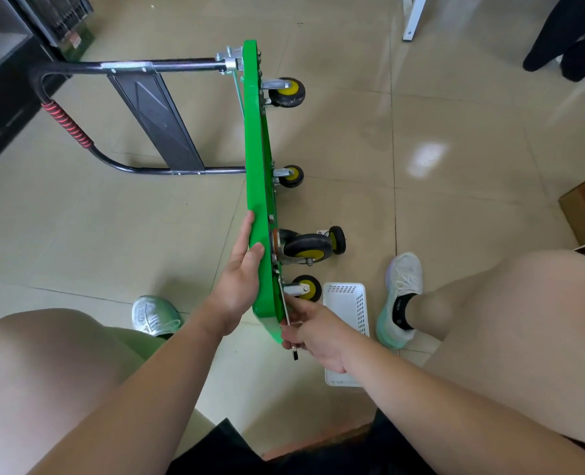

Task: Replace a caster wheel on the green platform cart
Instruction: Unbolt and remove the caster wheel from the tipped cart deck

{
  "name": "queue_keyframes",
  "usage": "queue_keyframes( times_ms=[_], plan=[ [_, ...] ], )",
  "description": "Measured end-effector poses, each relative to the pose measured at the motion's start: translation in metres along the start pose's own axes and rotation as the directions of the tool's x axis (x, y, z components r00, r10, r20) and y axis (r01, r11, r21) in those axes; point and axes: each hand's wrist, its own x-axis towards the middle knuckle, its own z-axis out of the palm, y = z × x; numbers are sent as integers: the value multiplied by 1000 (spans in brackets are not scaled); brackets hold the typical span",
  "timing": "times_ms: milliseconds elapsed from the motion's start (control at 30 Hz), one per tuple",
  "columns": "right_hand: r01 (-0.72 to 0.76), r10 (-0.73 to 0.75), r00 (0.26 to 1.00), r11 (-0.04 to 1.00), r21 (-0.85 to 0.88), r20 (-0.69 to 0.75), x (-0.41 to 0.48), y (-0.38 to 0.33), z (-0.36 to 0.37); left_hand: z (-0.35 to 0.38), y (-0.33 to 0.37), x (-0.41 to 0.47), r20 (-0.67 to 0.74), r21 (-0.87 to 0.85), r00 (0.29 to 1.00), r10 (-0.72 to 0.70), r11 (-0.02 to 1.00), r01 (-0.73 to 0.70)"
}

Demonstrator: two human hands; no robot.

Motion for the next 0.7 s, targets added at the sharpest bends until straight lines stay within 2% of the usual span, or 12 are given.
queue_keyframes(
  times_ms=[133,333,500,700],
  plan=[
    [50,-51,999,994,-93,-10,5,3,-7,0,-1,0,11,7,1000,6,1000,-6],
    [94,-125,987,958,-270,-101,10,11,-8,2,2,0,9,12,1000,-7,1000,7],
    [115,-158,984,919,-378,-85,17,7,-9,1,2,0,18,-3,1000,-10,1000,10],
    [103,-147,986,908,-407,-78,17,8,-14,-1,1,0,14,18,1000,-15,1000,14]
  ],
)
